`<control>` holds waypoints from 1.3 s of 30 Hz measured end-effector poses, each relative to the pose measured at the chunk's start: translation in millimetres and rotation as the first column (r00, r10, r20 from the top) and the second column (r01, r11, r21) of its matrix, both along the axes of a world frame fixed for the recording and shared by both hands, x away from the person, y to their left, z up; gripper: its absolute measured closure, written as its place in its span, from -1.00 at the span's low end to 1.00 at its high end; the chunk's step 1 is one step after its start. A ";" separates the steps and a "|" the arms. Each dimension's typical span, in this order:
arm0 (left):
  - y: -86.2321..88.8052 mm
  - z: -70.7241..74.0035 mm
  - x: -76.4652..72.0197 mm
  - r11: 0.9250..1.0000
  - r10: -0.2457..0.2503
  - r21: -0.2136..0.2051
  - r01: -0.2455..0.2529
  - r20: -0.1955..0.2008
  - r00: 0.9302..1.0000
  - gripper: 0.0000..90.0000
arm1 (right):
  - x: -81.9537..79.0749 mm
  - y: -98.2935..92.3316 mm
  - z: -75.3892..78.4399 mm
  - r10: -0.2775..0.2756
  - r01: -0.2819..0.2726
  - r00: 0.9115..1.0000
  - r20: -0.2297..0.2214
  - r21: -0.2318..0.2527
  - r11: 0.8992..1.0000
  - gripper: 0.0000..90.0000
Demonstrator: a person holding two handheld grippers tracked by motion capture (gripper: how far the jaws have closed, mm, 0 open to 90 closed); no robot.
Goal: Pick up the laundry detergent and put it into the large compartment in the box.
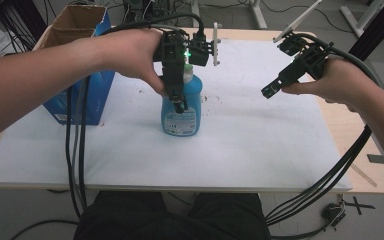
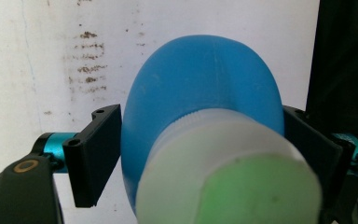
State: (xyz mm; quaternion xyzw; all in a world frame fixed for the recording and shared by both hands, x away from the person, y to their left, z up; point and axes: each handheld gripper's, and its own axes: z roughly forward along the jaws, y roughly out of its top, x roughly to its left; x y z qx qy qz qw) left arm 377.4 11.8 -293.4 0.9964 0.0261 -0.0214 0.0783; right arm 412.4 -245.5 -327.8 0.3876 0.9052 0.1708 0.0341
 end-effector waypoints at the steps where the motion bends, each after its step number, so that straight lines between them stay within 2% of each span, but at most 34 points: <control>1: 0.0 -0.2 0.0 1.000 0.000 0.002 0.000 0.000 1.000 -0.59 | -0.1 0.0 -0.2 -0.001 0.001 1.000 0.000 0.001 1.000 -0.59; 19: 0.0 0.2 -0.4 1.000 0.008 0.001 -0.008 -0.023 1.000 -0.50 | 0.0 0.9 -1.0 0.001 -0.001 1.000 -0.002 -0.002 1.000 -0.59; 39: 0.3 1.1 -2.2 1.000 0.003 0.005 -0.003 -0.017 1.000 -0.43 | -1.2 -1.1 0.0 -0.001 0.001 1.000 0.001 0.002 1.000 -0.59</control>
